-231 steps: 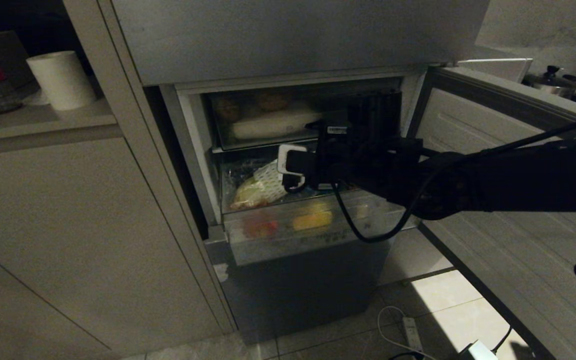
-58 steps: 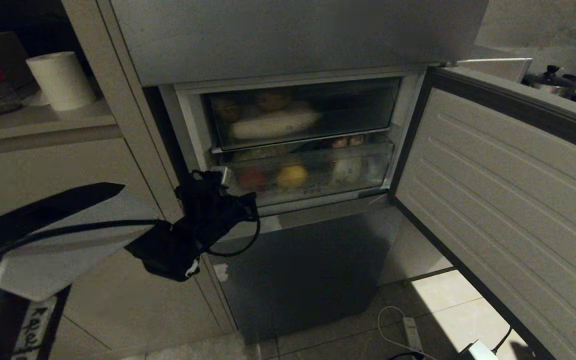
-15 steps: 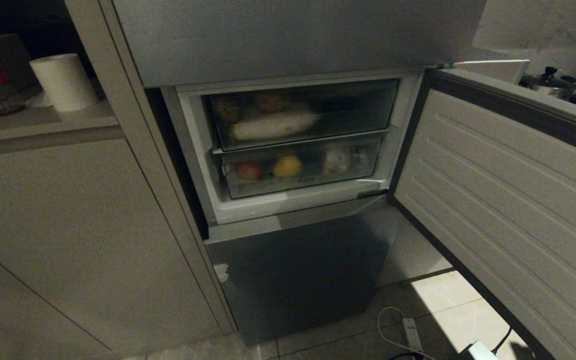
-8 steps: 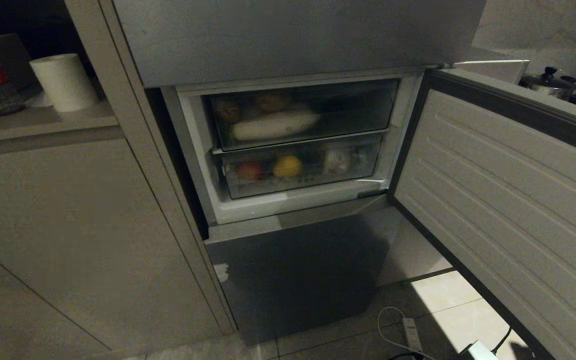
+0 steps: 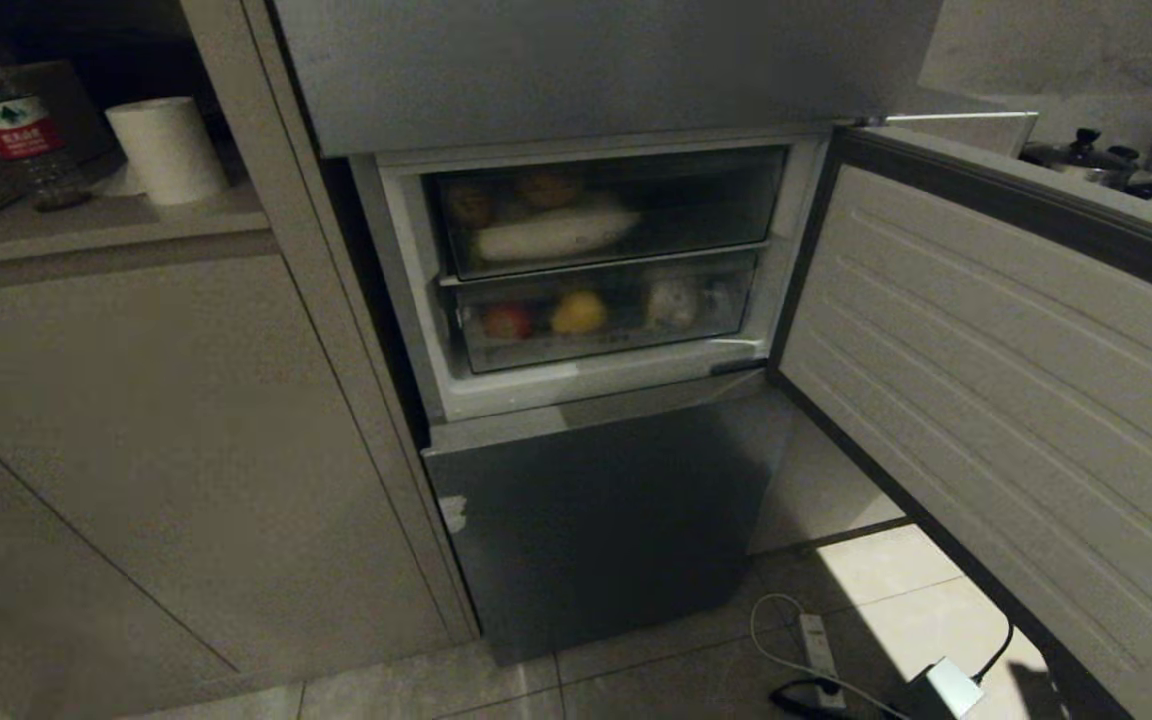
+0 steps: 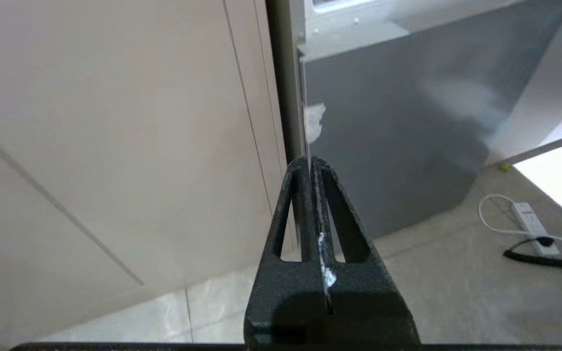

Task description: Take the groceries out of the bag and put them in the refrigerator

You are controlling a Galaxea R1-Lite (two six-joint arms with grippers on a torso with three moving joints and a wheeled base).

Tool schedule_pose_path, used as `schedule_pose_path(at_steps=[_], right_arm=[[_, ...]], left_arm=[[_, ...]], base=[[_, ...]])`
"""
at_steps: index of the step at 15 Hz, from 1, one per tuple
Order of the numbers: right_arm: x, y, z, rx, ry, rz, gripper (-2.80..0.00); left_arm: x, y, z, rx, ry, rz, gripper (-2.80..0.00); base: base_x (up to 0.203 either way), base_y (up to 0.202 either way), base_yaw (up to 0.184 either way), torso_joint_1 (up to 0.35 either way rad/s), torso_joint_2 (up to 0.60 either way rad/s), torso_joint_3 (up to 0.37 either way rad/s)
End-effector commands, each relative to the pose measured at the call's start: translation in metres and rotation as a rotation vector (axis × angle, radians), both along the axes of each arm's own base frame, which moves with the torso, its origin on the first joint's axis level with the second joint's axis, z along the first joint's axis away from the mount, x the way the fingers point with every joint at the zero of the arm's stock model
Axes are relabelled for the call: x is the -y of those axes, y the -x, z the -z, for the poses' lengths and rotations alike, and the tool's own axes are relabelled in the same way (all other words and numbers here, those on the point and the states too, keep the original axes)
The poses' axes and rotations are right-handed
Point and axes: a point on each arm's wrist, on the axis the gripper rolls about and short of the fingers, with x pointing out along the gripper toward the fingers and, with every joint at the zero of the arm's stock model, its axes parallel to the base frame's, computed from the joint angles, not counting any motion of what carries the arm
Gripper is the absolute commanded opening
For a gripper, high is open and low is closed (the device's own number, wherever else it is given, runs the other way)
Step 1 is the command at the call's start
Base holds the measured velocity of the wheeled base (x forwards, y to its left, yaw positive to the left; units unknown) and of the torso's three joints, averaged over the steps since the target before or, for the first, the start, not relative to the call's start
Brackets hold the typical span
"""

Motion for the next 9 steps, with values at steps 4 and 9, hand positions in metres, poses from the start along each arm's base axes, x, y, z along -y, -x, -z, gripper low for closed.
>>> schedule_pose_path(at_steps=[4,9], right_arm=[[0.000,0.000,0.000,-0.001,0.001,0.000,-2.80],[0.001,0.010,-0.068,0.074,0.024,0.056,-2.80]], left_arm=[[0.000,0.000,0.000,-0.001,-0.001,0.002,-2.80],[0.000,0.000,0.000,-0.001,0.050,-0.010,-2.80]], base=[[-0.196,0.000,0.002,0.001,0.00,0.004],[-0.090,0.000,0.001,-0.001,0.00,0.001]])
